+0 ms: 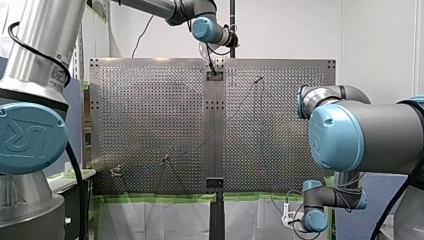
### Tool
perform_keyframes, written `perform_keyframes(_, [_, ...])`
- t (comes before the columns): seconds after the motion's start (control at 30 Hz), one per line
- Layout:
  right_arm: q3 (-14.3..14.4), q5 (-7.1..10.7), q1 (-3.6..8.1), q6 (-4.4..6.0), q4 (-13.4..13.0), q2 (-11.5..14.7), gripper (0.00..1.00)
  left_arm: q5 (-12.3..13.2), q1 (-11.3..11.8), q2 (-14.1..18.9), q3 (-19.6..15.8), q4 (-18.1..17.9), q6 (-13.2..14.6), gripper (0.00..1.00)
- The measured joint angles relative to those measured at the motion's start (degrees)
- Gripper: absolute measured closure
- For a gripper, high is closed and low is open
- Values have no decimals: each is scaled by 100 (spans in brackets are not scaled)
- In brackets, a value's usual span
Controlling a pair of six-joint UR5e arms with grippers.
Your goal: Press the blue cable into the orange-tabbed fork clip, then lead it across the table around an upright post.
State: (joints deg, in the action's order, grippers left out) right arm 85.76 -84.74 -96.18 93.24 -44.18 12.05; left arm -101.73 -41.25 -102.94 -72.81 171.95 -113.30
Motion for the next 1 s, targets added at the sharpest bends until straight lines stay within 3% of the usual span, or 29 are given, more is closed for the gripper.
perform_keyframes(1.0, [-2, 0, -32, -24, 31, 3, 99, -191, -45, -4, -1493, -1492, 142, 0])
